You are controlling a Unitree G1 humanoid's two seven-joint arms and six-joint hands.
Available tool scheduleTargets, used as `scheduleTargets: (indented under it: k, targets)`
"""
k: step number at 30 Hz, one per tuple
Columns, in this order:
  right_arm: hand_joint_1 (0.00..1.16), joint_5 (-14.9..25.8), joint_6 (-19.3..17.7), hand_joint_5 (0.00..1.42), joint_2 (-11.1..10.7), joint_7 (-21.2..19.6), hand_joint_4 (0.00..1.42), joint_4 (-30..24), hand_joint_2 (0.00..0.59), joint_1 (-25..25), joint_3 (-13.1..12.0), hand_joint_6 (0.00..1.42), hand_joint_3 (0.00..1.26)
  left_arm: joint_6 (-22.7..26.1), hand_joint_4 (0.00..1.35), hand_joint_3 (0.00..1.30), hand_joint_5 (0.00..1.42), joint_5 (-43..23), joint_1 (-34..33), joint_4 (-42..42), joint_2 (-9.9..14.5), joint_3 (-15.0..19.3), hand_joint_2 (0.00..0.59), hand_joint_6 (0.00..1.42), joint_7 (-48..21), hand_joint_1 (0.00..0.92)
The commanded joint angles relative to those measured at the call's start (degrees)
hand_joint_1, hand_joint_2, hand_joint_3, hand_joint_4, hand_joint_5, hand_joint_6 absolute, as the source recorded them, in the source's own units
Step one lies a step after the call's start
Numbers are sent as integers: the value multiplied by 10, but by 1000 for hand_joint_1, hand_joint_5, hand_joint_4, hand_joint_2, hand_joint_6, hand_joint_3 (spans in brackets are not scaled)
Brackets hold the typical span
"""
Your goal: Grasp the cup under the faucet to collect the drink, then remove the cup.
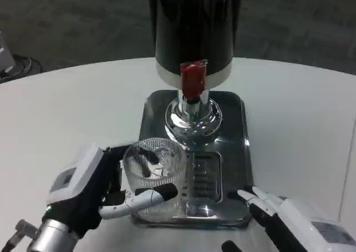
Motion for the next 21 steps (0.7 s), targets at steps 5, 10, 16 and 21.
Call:
scheduleTargets:
  k: [5, 10, 16, 21]
  targets:
    - [356, 9, -12, 50, -6, 3, 32, -15, 437, 16, -8, 22, 124, -4, 1066, 1018, 1290, 14, -56, 65, 11, -22, 243, 1424, 35, 420]
    - [352, 12, -17, 50, -5, 1, 32, -20, 441, 28, -8, 28, 124, -3, 1066, 1018, 1290, 22, -96, 108, 17, -36, 243, 1424, 46, 420]
    - [344, 14, -18, 50, -5, -1, 32, -26, 443, 37, -14, 31, 125, 0, 1066, 1018, 1290, 29, -131, 149, 22, -55, 242, 1424, 56, 419]
    - [332, 14, -20, 50, -3, -2, 32, -31, 437, 46, -11, 43, 125, 6, 1066, 1018, 1290, 35, -151, 170, 21, -70, 240, 1424, 66, 417]
